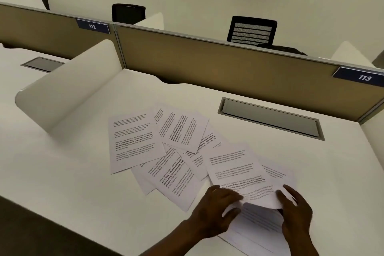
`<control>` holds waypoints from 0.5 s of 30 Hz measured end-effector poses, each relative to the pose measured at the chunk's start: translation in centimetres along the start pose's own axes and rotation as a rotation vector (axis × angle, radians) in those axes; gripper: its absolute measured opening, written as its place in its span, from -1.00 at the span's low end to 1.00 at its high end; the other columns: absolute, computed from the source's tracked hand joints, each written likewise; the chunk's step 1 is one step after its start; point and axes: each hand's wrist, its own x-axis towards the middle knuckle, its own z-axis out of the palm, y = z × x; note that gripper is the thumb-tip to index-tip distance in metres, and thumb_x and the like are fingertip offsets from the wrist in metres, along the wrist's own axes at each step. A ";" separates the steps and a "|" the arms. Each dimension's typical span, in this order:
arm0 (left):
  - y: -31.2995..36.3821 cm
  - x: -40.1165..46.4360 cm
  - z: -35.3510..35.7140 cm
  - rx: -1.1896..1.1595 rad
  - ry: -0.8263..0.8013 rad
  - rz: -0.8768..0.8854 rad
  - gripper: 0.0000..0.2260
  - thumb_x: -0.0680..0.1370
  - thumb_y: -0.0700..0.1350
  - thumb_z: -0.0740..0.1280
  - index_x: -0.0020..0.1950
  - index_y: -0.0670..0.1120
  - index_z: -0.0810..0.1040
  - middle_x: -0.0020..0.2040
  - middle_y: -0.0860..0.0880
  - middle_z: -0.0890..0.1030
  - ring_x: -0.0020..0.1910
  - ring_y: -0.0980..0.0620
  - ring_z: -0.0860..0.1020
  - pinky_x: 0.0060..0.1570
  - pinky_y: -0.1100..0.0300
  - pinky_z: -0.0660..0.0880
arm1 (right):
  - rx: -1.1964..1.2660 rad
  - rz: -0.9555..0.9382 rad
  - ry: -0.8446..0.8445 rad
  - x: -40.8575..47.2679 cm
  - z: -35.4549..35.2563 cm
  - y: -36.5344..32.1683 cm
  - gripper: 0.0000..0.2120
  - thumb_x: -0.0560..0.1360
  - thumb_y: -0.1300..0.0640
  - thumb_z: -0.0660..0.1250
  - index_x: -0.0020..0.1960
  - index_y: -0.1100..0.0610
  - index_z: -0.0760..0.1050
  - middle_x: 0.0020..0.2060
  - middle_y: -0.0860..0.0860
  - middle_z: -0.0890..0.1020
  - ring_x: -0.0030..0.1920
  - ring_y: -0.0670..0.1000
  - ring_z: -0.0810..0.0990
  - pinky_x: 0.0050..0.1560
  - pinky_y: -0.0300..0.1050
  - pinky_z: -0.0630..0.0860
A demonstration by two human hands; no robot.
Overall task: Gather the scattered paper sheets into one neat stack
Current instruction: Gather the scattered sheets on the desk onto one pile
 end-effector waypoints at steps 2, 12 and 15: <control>-0.6 0.2 0.2 0.020 -0.012 0.028 -0.73 0.63 0.04 0.26 0.27 0.01 0.58 0.20 0.09 0.63 0.23 0.16 0.52 0.35 0.29 0.29 | -0.030 -0.027 0.072 -0.5 -0.7 0.4 -0.65 0.45 0.30 0.46 0.20 0.08 0.60 0.21 0.12 0.59 0.18 0.18 0.58 0.05 0.10 0.59; -2.5 -0.1 1.6 0.058 -0.337 0.132 -0.67 0.60 0.14 0.24 0.28 0.07 0.59 0.46 0.04 0.46 0.52 0.06 0.27 0.48 0.12 0.23 | -0.659 -0.265 0.358 -3.4 -4.0 2.4 -0.84 0.44 0.18 0.48 0.02 0.12 0.69 0.03 0.21 0.68 0.04 0.29 0.62 0.16 0.13 0.51; -3.6 -0.3 0.9 -0.002 -0.303 0.056 -0.61 0.53 0.27 0.30 0.21 0.07 0.63 0.37 0.10 0.54 0.46 0.17 0.34 0.43 0.12 0.34 | -0.878 -0.327 0.368 -4.0 -4.9 3.4 -0.81 0.34 0.18 0.56 -0.06 0.16 0.71 -0.02 0.24 0.63 0.00 0.34 0.58 0.06 0.20 0.56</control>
